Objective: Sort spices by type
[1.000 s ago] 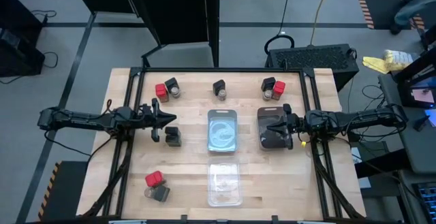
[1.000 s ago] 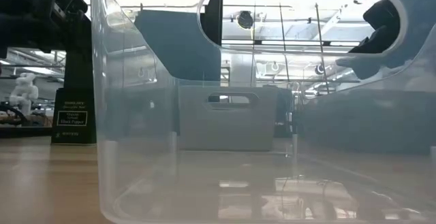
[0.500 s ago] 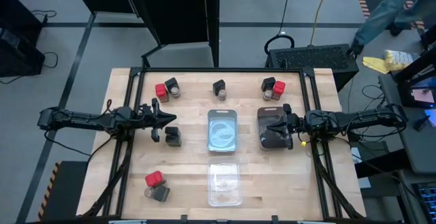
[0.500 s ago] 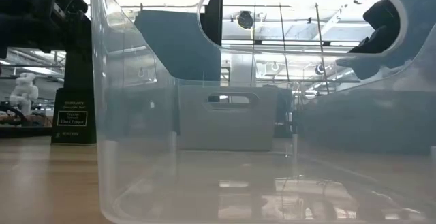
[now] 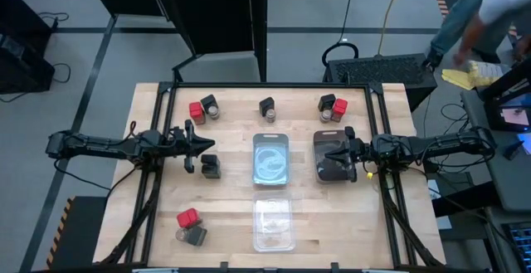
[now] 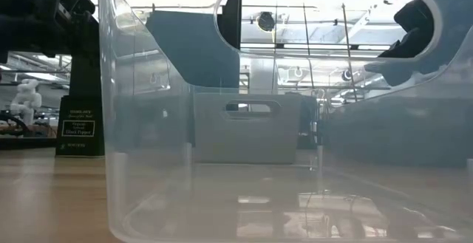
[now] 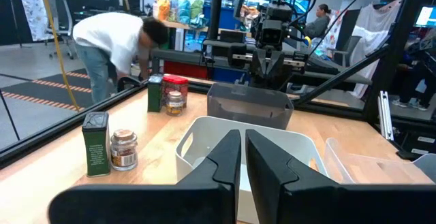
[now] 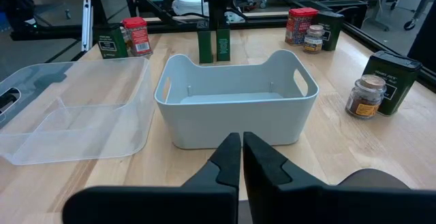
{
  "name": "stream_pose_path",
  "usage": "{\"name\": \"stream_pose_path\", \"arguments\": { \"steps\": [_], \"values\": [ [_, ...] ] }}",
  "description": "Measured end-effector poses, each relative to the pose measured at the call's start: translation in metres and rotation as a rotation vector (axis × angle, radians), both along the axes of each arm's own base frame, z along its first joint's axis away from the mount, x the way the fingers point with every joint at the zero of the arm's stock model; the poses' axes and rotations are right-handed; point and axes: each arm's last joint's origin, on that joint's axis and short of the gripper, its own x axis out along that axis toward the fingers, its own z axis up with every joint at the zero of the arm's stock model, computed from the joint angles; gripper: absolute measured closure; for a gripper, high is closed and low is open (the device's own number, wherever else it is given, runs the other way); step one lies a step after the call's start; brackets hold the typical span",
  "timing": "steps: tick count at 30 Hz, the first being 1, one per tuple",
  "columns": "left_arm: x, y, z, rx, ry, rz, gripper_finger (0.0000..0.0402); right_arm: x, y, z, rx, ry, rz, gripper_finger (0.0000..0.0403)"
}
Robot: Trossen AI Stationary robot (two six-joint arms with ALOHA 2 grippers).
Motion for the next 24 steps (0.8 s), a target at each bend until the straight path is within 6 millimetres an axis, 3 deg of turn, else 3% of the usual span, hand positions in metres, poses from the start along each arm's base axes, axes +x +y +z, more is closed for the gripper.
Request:
{"name": "stream_pose_path", "arguments": {
  "steps": [24],
  "values": [
    [0.0, 0.0, -0.0001, 0.008, 0.001, 0.0, 0.0372, 0.0011, 0.0001, 0.0045, 0.049, -0.049, -0.011, 0.0403]
  ]
}}
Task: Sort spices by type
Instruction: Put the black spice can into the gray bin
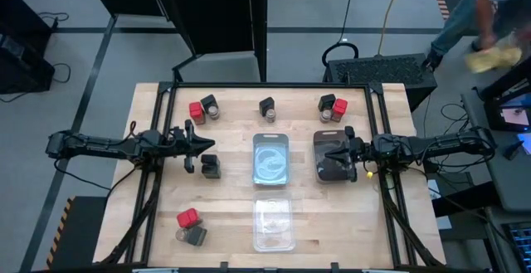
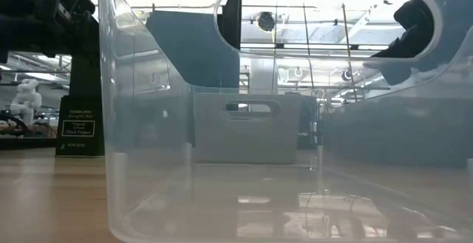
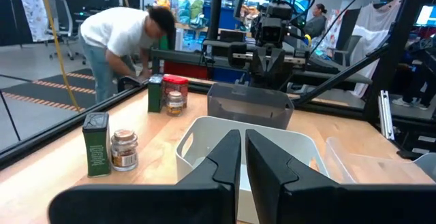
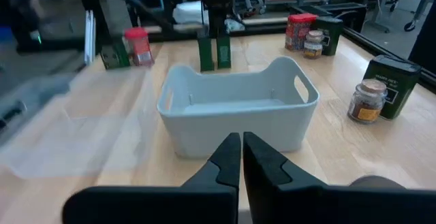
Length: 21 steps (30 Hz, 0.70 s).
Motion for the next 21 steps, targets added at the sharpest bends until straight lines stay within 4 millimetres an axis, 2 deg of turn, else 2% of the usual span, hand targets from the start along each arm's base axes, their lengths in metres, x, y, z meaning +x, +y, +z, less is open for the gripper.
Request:
{"name": "stream_pose_path", "arguments": {
  "steps": [9, 12, 16, 21],
  "values": [
    [0.0, 0.0, 0.006, -0.272, -0.089, -0.015, 0.0372, 0.0, 0.0, 0.037, 0.059, -0.388, -0.013, 0.0403],
    [0.0, 0.0, 0.005, -0.278, -0.089, -0.01, 0.0372, -0.001, -0.003, 0.046, 0.129, -0.484, -0.085, 0.0403],
    [-0.001, 0.002, 0.005, -0.248, -0.089, 0.052, 0.0372, -0.001, -0.007, 0.047, 0.252, -0.516, -0.236, 0.0403],
    [0.0, 0.001, 0.005, -0.208, -0.081, 0.025, 0.0372, 0.005, -0.007, 0.042, 0.27, -0.472, -0.243, 0.0403]
  ]
}}
